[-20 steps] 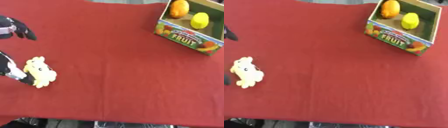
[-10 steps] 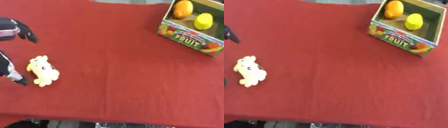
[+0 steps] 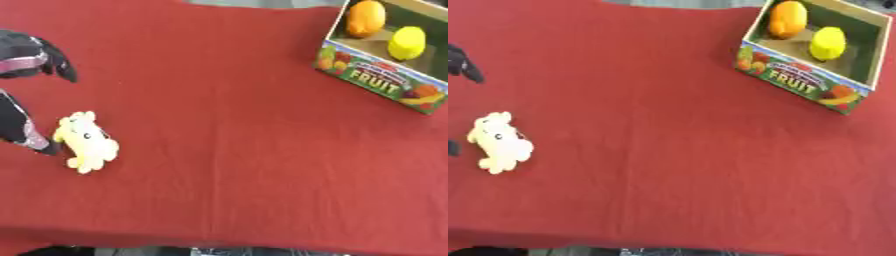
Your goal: Pick up the objects with one hand, pass them to the other hand, and then place them into the box on the other side of the table.
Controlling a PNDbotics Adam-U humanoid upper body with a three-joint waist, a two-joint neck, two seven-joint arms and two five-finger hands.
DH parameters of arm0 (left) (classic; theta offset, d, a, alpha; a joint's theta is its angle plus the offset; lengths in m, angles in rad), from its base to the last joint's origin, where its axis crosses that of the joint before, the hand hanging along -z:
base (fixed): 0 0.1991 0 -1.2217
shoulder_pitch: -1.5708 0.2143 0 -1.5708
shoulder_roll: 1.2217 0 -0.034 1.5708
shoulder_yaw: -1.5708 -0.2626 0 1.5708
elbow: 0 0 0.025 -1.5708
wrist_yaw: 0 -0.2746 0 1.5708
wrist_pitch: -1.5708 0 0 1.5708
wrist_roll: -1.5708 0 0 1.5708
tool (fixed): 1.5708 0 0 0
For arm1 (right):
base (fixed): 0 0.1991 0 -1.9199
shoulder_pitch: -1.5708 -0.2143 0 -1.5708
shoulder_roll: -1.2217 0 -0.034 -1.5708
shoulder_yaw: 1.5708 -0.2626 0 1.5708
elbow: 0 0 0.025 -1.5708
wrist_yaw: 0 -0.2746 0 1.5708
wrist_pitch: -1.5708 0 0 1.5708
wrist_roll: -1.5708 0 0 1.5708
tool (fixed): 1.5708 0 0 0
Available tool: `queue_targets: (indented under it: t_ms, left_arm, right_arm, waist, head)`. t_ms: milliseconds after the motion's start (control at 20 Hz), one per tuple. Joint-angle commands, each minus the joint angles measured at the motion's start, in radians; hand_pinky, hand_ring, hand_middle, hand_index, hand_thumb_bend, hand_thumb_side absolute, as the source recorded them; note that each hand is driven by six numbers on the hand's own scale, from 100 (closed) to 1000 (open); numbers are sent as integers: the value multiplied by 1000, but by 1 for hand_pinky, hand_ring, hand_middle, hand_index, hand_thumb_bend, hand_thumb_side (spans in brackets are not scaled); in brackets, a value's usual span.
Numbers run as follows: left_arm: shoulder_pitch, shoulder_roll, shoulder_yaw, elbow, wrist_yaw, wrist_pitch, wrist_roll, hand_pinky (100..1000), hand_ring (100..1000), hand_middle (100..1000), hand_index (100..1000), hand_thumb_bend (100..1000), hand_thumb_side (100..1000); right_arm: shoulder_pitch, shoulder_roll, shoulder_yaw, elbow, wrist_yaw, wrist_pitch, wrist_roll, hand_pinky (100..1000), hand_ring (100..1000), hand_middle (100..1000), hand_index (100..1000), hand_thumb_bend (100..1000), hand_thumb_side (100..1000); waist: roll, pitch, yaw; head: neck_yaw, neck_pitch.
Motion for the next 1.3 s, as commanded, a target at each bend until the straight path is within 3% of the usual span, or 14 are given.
queue_targets:
  t_ms: [50, 350, 650, 850, 1300]
  left_arm:
    - [-27, 5, -16, 19, -33, 0, -21, 815, 793, 750, 803, 816, 193]
    - [-58, -26, -52, 71, -90, -84, -7, 803, 769, 721, 770, 848, 131]
    - [-78, -48, -85, 117, -175, -201, -13, 811, 772, 716, 731, 884, 192]
    - [-79, -56, -100, 145, -208, -271, 9, 804, 757, 688, 707, 880, 177]
    - [-76, -71, -111, 195, -194, -330, 152, 792, 749, 681, 731, 869, 150]
  right_arm:
    - [-2, -43, -15, 1, 10, -9, 2, 879, 1000, 659, 870, 100, 562]
    - [6, -30, -13, 11, 30, -14, 7, 879, 1000, 655, 870, 100, 572]
    - [0, -18, -10, 12, 54, -2, 16, 880, 1000, 653, 868, 100, 577]
    - [5, -14, -10, 13, 63, -7, 15, 879, 1000, 653, 867, 100, 579]
    - [26, -7, -8, 24, 82, -30, 13, 879, 1000, 652, 865, 100, 584]
  waist:
    - [-1, -15, -3]
    - [-2, -13, -6]
    - [-1, -13, -9]
    - [-2, -13, -11]
    - [-6, -13, -13]
  head:
    - [7, 1]
    - [5, -5]
    - [3, -11]
    - [7, -10]
    - [17, 2]
